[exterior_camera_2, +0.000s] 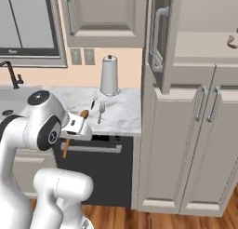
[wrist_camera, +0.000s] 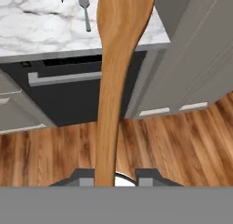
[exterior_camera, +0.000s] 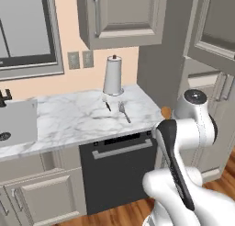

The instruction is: Organize the utensils by type. Pick up the wooden spoons from the counter and place them in the open cabinet. Then pick up the metallic utensils from the counter and place them in the open drawer.

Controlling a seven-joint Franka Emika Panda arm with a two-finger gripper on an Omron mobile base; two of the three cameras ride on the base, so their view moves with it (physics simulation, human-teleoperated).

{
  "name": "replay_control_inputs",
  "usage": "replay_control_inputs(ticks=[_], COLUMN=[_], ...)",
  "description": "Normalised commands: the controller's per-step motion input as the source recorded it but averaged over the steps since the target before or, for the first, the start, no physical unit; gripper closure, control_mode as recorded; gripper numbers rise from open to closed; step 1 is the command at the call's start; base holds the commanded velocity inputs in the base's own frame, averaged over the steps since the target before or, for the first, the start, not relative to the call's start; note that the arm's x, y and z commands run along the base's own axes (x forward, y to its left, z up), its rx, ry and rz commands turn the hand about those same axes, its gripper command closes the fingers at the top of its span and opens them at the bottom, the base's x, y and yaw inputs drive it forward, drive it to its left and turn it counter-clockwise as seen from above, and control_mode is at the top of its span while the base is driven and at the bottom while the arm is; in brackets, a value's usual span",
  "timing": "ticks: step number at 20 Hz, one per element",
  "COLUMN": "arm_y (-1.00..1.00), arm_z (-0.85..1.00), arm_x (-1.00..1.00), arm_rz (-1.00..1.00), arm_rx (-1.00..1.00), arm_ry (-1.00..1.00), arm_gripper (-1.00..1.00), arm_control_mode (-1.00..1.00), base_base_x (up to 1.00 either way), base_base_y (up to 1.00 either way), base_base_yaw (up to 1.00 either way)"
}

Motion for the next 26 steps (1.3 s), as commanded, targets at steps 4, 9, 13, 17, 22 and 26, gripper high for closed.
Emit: replay_control_inputs(ticks=[4,9,13,17,22,26], arm_y=[0.0,0.0,0.0,0.0,0.0,0.0], arm_z=[0.0,0.0,0.0,0.0,0.0,0.0], arm_x=[0.0,0.0,0.0,0.0,0.0,0.0], arm_rz=[0.0,0.0,0.0,0.0,0.0,0.0], arm_rx=[0.0,0.0,0.0,0.0,0.0,0.0], arm_ry=[0.0,0.0,0.0,0.0,0.0,0.0], arm_gripper=[1.0,1.0,1.0,1.0,1.0,1.0], arm_control_mode=[1.0,1.0,1.0,1.0,1.0,1.0], base_base_x=[-0.3,-0.26,-0.32,-0.11,0.04,0.3], base_base_y=[-0.53,-0.76,-0.81,-0.8,-0.84,-0.68], base_base_yaw=[-0.25,-0.22,-0.19,-0.13,-0.01,0.01])
